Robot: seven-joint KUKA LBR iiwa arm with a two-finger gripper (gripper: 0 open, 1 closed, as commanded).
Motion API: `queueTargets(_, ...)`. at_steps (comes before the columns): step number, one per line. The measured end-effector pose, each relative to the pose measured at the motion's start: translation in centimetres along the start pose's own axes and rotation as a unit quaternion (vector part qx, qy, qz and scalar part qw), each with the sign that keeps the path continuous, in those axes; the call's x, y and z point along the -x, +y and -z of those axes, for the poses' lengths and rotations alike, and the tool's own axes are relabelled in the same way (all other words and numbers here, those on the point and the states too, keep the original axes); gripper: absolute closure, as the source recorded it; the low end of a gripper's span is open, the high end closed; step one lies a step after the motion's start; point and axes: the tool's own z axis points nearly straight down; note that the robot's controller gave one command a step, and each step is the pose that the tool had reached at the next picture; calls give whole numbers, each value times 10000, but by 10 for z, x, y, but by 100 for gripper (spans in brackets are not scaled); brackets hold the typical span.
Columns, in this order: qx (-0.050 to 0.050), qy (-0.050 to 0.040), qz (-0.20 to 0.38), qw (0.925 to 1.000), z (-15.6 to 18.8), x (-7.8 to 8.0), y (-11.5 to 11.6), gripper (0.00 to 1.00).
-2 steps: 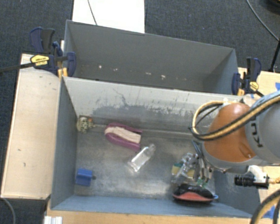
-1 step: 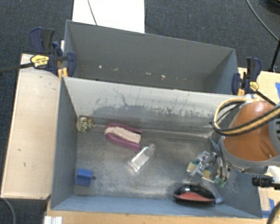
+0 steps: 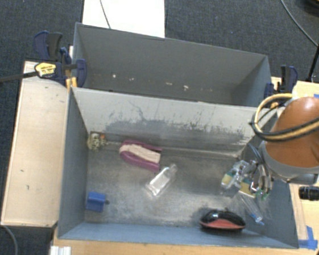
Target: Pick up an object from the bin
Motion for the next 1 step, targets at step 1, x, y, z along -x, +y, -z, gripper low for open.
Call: queueTargets(1,8,-28,20,10000,77,40,14,100)
